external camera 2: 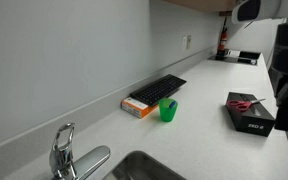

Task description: Take the blue pen out of the green cup

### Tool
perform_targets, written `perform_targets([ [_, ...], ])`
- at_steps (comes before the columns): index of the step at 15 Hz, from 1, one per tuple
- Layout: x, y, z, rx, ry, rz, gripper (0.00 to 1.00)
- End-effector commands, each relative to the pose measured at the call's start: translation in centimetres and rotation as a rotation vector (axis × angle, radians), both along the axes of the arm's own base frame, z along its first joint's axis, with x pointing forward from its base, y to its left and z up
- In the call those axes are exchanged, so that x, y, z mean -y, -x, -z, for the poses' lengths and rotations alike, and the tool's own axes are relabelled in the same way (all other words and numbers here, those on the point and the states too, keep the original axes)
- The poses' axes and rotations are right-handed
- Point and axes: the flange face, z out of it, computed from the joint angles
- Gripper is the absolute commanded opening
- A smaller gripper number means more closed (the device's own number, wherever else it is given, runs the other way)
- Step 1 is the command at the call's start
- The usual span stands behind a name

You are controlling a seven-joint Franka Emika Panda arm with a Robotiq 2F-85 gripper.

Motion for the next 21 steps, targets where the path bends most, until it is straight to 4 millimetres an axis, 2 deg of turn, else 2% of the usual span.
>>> perform_targets([
  [1,0.0,0.0,0.0,-0.001,0.001,0.0,1.0],
  [6,0.0,0.0,0.0,-0.001,0.0,0.0,1.0],
  [8,1.1,-1.4,0.5,0.05,0.026,0.065,1.0],
  [11,4.5,-4.3,1.6,0.126,0.061,0.202,1.0],
  [15,11.2,-9.0,4.5,0.187,0.112,0.402,1.0],
  [17,13.9,-11.0,6.1,0.191,0.126,0.513,1.0],
  [19,15.7,-12.7,7.2,0.193,0.134,0.613,1.0],
  [21,16.3,-13.6,7.4,0.183,0.134,0.679,1.0],
])
